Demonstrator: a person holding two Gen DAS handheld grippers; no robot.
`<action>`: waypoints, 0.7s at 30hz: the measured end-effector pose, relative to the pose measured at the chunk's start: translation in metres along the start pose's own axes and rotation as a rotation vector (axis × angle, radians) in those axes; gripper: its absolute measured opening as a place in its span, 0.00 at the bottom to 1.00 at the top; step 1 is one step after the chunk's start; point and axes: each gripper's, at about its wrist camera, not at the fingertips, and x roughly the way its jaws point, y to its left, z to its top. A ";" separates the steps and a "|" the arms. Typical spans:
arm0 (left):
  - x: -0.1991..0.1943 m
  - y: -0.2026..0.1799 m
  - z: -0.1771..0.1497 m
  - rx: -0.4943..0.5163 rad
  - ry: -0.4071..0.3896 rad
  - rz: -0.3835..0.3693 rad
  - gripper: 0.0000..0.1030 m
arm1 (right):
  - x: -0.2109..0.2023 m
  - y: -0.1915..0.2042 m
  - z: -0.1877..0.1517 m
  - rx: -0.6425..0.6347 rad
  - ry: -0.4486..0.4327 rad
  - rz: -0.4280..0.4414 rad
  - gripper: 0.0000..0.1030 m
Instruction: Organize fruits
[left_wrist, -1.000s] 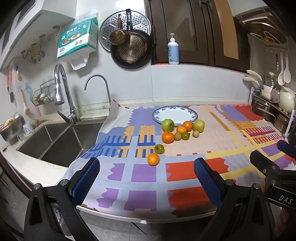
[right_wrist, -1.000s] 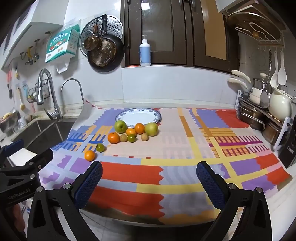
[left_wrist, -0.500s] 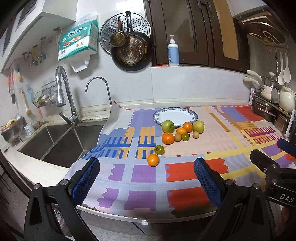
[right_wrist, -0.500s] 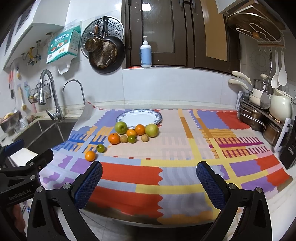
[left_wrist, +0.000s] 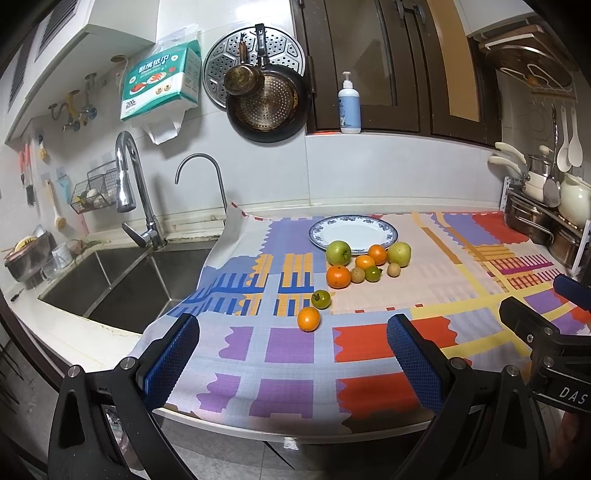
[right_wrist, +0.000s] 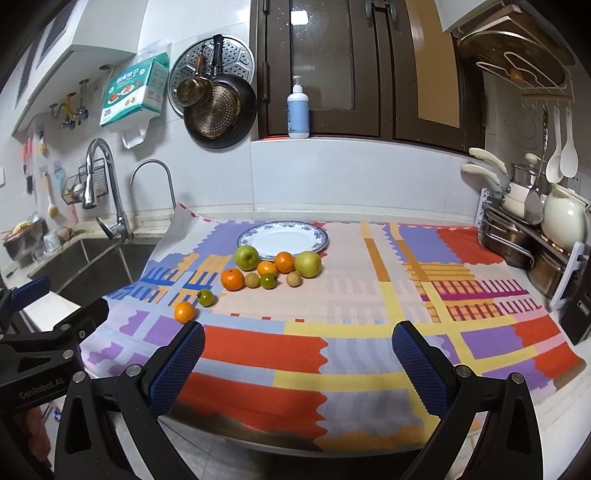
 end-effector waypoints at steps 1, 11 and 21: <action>0.000 0.000 0.000 0.000 0.000 0.000 1.00 | 0.000 0.000 0.000 0.000 0.000 0.002 0.99; 0.001 0.001 0.002 -0.005 -0.003 0.000 1.00 | 0.000 0.000 0.000 -0.005 -0.003 -0.001 0.99; 0.002 0.001 0.003 -0.006 -0.005 0.000 1.00 | -0.001 0.002 0.001 -0.006 -0.008 -0.003 0.99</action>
